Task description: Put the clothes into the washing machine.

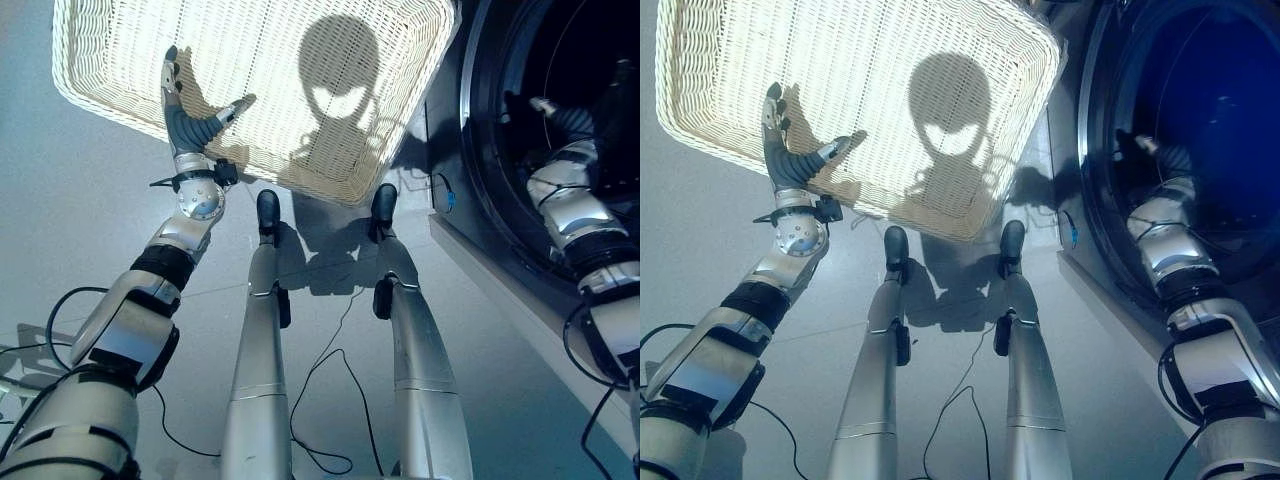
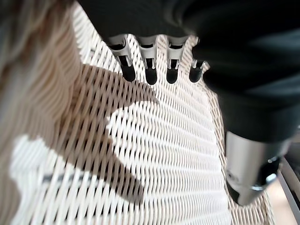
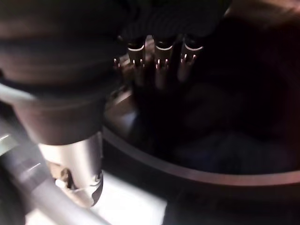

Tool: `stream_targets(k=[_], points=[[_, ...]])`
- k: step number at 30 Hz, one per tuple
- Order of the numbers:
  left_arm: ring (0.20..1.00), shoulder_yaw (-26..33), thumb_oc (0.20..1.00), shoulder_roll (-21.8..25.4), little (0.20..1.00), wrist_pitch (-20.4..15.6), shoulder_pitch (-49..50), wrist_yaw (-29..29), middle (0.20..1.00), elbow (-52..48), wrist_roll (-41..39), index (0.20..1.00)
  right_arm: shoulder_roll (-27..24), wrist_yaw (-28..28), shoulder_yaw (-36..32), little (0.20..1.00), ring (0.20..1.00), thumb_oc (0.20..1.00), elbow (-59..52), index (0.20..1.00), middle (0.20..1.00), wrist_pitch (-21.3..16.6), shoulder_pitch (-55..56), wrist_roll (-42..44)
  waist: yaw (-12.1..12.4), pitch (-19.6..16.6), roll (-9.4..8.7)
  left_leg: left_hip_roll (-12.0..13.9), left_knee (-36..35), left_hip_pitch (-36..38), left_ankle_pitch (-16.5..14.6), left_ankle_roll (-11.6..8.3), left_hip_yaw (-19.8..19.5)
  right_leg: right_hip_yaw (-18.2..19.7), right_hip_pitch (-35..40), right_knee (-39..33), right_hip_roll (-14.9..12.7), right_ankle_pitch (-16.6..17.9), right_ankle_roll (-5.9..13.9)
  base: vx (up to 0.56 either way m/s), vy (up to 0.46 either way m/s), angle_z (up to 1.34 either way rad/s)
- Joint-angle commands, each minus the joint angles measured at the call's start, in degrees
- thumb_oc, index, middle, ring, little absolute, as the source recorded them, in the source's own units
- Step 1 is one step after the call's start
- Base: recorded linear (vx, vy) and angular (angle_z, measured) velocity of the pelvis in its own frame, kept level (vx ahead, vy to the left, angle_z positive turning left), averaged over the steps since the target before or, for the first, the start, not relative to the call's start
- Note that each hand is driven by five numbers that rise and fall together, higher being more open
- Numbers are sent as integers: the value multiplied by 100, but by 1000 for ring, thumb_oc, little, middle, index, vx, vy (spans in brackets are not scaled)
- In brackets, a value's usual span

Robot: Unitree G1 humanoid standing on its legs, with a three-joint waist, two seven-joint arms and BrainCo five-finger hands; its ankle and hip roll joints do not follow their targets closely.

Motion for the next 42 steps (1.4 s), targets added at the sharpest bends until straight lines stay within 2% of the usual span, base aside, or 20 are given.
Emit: stream_targets(k=[1, 3, 9, 19, 23, 30, 33, 34, 35, 37, 39, 42], points=[[1000, 528, 1000, -285, 1000, -8, 481, 229, 1000, -205, 314, 1000, -73, -93, -59, 1000, 1000, 1000, -519, 1000, 1000, -26, 557, -799, -2, -126, 133, -287, 315, 123, -435, 427, 295, -230, 182, 272, 311, -131, 316, 0, 0, 0], [1000, 642, 1000, -367, 1000, 51, 765, 284, 1000, -352, 426, 1000, 70, 98, -203, 1000, 1000, 1000, -1022, 1000, 1000, -16, 1026, -1127, -41, -126, 116, -271, 340, 170, -441, 445, 334, -209, 213, 303, 312, -136, 316, 0, 0, 0], [1000, 835, 1000, -594, 1000, 100, 1338, 341, 1000, -528, 611, 1000, 407, 443, -296, 1000, 1000, 1000, -1611, 1000, 1000, -120, 1846, -1763, -94, -126, 88, -253, 340, 371, -437, 473, 393, -151, 384, 301, 334, -128, 305, 0, 0, 0], [1000, 955, 1000, -1040, 1000, 171, 2305, 119, 1000, -457, 971, 1000, 954, 593, 3, 1000, 1000, 1000, -1376, 1000, 1000, -393, 2798, -2281, -41, -126, 120, -297, 169, 1264, -469, 559, 496, -173, 1217, 162, 321, -162, 302, 0, 0, 0], [1000, 881, 1000, -1142, 1000, 247, 2721, -183, 1000, -296, 1101, 1000, 1085, 639, 161, 1000, 1000, 1000, -1152, 1000, 1000, -574, 3141, -2453, 26, -126, 158, -271, -68, 1839, -442, 567, 516, -196, 1730, 45, 288, -193, 301, -11, -3, 2], [1000, 674, 1000, -1234, 1000, 346, 3529, -922, 1000, 70, 1461, 1000, 1233, 972, 279, 1000, 1000, 1000, -671, 1000, 1000, -981, 3786, -2406, 180, -126, 235, -193, -588, 3244, -412, 509, 564, -302, 3079, -279, 152, -312, 363, -1, -1, 0], [1000, 739, 1000, -1176, 1000, 311, 3943, -1536, 1000, 435, 1200, 1000, 1383, 1405, 148, 1000, 1000, 1000, -92, 1000, 1000, -1147, 4046, -1840, 276, -126, 260, -181, -846, 4170, -454, 461, 581, -352, 4040, -544, 51, -366, 387, 31, 6, 6], [1000, 801, 1000, -1192, 1000, 355, 4083, -1834, 1000, 617, 1045, 1000, 1483, 1739, 84, 1000, 1000, 1000, 163, 1000, 1000, -1146, 4129, -1612, 306, -126, 258, -188, -933, 4534, -473, 438, 577, -368, 4427, -659, 16, -382, 386, 66, 26, 13], [1000, 835, 1000, -1201, 1000, 400, 4141, -1940, 1000, 666, 1027, 1000, 1524, 1869, 55, 1000, 1000, 1000, 252, 1000, 1000, -1139, 4166, -1453, 314, -155, 256, -187, -969, 4628, -467, 432, 578, -379, 4529, -703, 4, -379, 381, 94, 26, 2], [1000, 891, 1000, -1238, 1000, 450, 4366, -2179, 1000, 875, 1034, 1000, 1664, 2228, -58, 1000, 1000, 1000, 626, 1000, 1000, -1118, 4346, -1207, 325, -392, 255, -170, -1086, 4918, -465, 396, 588, -388, 4876, -872, -10, -389, 355, 124, 11, 1], [1000, 993, 1000, -1343, 1000, 535, 4706, -2516, 1000, 1306, 1217, 1000, 1958, 3071, -329, 1000, 1000, 1000, 1561, 1000, 1000, -1101, 4638, -618, 354, -850, 248, -111, -1368, 5444, -420, 345, 647, -430, 5504, -1189, -10, -410, 323, 210, -18, 12], [1000, 1101, 1000, -1431, 1000, 656, 4951, -2730, 1000, 1662, 1435, 1000, 2192, 3740, -650, 1000, 1000, 1000, 2380, 1000, 1000, -1031, 4834, -189, 394, -1223, 239, -81, -1576, 5826, -400, 329, 681, -472, 5946, -1403, -11, -429, 320, 179, -30, 12]])
